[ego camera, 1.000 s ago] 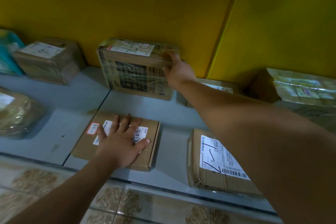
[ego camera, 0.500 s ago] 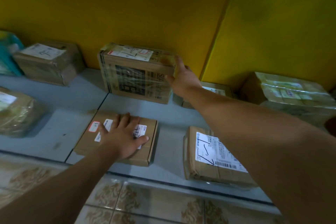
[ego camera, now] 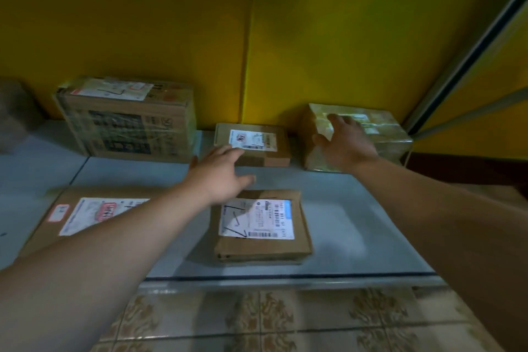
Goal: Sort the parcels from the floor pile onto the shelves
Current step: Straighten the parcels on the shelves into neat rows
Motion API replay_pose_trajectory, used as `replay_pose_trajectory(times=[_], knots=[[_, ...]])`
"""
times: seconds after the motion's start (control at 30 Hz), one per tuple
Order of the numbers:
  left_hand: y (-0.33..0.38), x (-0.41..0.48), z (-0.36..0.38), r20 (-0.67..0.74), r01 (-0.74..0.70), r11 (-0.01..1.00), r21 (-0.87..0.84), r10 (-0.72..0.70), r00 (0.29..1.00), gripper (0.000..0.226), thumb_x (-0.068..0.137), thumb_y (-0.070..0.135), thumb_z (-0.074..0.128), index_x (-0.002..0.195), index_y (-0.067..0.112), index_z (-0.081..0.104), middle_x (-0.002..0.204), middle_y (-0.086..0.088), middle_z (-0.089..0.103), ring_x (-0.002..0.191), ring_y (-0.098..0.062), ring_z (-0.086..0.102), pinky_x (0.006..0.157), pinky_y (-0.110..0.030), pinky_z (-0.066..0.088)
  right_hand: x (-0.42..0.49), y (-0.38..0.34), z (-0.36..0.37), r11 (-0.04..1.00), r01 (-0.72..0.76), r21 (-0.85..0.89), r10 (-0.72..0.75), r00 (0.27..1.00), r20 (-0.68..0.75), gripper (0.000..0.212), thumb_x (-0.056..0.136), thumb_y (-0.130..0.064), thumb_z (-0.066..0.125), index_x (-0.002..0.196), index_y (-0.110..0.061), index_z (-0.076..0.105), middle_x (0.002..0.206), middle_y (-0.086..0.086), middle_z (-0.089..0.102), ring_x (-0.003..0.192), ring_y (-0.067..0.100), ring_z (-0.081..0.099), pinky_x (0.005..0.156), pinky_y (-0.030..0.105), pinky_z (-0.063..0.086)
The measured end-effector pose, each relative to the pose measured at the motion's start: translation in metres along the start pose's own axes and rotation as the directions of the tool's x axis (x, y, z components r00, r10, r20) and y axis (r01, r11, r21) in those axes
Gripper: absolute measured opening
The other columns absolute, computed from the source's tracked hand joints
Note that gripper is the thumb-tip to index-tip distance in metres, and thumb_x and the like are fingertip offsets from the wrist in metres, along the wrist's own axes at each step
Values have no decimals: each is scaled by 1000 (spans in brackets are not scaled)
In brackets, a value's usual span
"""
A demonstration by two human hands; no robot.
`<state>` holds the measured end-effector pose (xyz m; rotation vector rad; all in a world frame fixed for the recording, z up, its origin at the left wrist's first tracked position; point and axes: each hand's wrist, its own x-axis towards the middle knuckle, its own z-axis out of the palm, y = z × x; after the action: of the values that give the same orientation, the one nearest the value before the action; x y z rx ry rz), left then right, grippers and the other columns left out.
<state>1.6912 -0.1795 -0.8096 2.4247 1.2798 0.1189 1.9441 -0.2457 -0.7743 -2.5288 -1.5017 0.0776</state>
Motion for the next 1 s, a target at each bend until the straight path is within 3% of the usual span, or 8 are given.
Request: replay_pose_trajectory(times=[0.23,0.37,0.47,0.57,0.67,0.8,0.9,1.0], knots=[[83,48,33,21,4,999,-37,-3,1000,73,91,55,55,151,24,28,160,0,23,146,-22,21,116,-43,24,22,100,7,997,-81,3,81,996,-24,67,99,-53,43,152,-15,31,154,15,35,140,39,31,112,47,32],[113,84,57,30,74,973,-219,-69,997,74,91,52,56,152,21,28,157,-6,30,141,-27,33,112,-36,31,51,144,6,988,-156,-5,156,988,4,66,99,-58,36,154,-23,29,159,12,25,145,37,22,116,51,27],[133,111,67,32,139,931,-337,-136,990,72,95,51,51,153,18,23,158,-6,28,142,-27,32,109,-32,29,66,166,7,964,-265,37,265,964,10,67,99,-62,33,155,-28,23,165,6,8,150,36,8,119,54,18],[148,135,71,33,197,879,-434,-203,979,73,98,51,44,155,15,17,159,-7,24,144,-28,27,111,-32,25,77,180,12,924,-367,105,363,930,54,68,97,-65,30,156,-34,17,166,3,-2,150,40,4,117,58,20],[155,146,81,101,257,797,-547,-241,965,70,98,55,36,154,16,18,159,-9,24,142,-32,29,115,-44,28,85,188,18,887,-413,207,406,910,77,68,98,-62,32,156,-29,18,164,10,7,146,41,18,112,56,32],[161,144,98,130,265,735,-624,-237,963,54,99,51,34,142,20,40,139,-8,51,124,-32,49,105,-49,41,82,189,25,865,-402,301,397,914,82,72,98,-59,38,156,-22,16,154,18,23,136,43,36,104,51,42],[162,139,105,50,224,797,-560,-237,970,45,102,43,35,138,17,43,133,-8,56,117,-31,53,99,-39,43,72,189,30,873,-371,316,376,925,46,72,98,-57,40,156,-20,17,150,19,26,136,42,33,105,48,38],[162,130,106,-35,149,885,-440,-183,982,53,103,40,35,152,22,24,140,-8,52,118,-31,54,91,-34,43,60,189,31,917,-332,222,338,941,9,69,99,-58,32,154,-19,19,152,18,25,139,41,27,109,52,30]])
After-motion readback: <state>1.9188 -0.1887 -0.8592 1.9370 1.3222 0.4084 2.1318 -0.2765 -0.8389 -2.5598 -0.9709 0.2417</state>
